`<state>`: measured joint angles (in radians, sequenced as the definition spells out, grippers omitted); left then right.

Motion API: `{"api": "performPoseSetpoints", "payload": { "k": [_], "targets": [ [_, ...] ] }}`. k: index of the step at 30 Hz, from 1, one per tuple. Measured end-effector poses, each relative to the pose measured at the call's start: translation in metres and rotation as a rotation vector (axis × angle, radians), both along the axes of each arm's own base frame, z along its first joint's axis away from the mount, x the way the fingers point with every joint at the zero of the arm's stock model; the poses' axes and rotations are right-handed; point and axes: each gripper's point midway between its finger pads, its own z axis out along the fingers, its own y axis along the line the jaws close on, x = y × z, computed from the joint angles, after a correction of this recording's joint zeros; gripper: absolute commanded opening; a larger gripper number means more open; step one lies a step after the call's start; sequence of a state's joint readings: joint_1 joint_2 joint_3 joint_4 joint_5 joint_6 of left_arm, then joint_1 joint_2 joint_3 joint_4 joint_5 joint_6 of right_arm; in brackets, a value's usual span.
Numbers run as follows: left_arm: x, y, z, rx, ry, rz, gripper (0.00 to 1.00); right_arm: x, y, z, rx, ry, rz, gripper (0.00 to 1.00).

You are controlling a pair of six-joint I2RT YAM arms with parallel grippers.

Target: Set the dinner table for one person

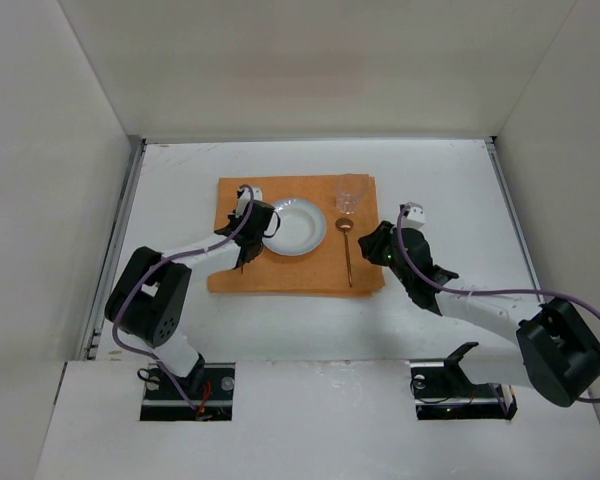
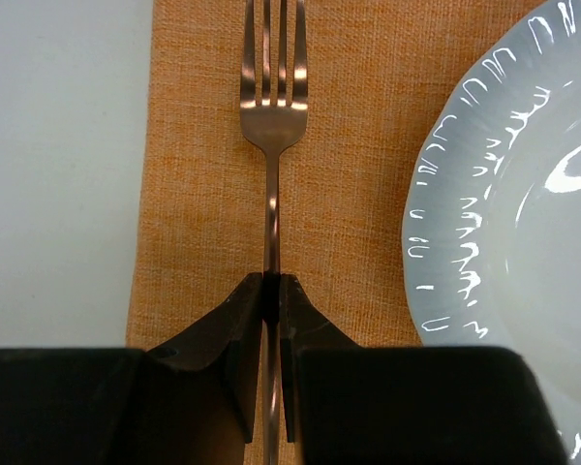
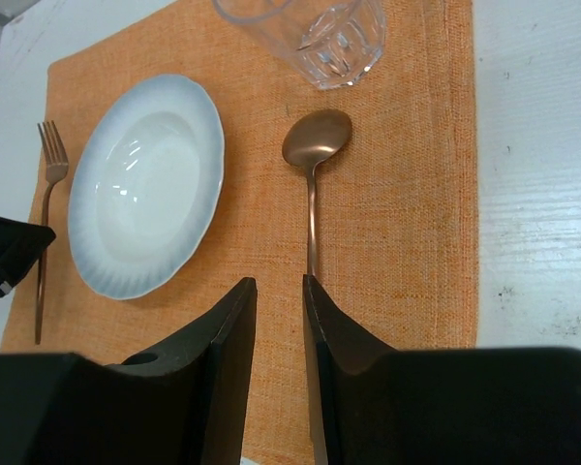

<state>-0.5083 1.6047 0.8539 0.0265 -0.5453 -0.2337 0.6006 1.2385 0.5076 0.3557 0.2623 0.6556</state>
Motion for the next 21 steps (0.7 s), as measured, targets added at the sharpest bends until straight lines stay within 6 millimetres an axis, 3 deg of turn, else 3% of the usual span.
{"api": "performPoseSetpoints", "payload": {
  "k": [11, 15, 17, 21],
  "targets": [
    [-0.001, -0.006, -0.026, 0.002, 0.059, -0.032, 0.07, 0.000, -0.002, -0.011, -0.022, 0.026, -0.007, 0.32],
    [0.000, -0.006, -0.027, 0.008, 0.056, -0.029, 0.09, 0.000, -0.002, -0.011, -0.023, 0.025, -0.010, 0.32],
    [0.000, -0.006, -0.026, 0.011, 0.054, -0.027, 0.13, 0.000, -0.002, -0.011, -0.023, 0.025, -0.011, 0.33],
    [-0.002, 0.000, -0.025, 0.034, 0.054, -0.009, 0.29, 0.001, -0.003, -0.011, -0.025, 0.024, -0.014, 0.43]
  ]
}}
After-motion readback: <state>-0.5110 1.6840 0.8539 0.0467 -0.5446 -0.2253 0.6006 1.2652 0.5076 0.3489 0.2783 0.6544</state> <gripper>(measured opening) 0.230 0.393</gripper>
